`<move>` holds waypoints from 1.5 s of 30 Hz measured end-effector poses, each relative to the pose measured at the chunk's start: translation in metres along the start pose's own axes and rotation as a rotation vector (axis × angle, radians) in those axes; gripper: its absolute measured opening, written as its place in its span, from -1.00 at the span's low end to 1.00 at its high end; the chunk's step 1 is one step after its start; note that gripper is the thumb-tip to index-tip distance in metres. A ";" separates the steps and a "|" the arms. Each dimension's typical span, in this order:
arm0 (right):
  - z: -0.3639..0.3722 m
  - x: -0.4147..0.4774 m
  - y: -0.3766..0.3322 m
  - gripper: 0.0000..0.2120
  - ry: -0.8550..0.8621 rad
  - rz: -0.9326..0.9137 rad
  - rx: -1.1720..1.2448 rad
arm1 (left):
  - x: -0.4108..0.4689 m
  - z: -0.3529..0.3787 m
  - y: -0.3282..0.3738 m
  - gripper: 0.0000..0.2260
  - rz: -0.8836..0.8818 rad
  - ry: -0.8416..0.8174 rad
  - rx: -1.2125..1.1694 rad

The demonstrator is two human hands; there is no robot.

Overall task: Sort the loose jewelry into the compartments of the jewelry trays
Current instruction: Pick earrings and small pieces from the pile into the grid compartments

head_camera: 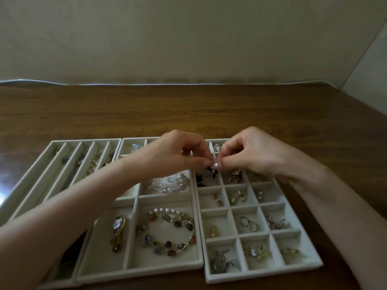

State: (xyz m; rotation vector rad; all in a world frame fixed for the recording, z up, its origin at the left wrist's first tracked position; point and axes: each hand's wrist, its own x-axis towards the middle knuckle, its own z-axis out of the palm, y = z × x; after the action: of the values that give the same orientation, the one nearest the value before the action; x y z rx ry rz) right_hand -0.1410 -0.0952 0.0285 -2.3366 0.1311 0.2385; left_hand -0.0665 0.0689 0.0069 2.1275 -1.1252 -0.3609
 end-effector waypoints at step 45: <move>-0.014 0.001 0.009 -0.94 0.257 -0.206 0.130 | 0.001 0.016 -0.003 -0.91 0.326 0.071 0.548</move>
State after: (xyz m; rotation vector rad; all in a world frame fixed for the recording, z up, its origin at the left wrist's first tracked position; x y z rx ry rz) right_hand -0.1396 -0.1118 0.0317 -2.2218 0.0292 -0.1679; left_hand -0.0723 0.0627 -0.0066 2.3239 -1.6372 0.1991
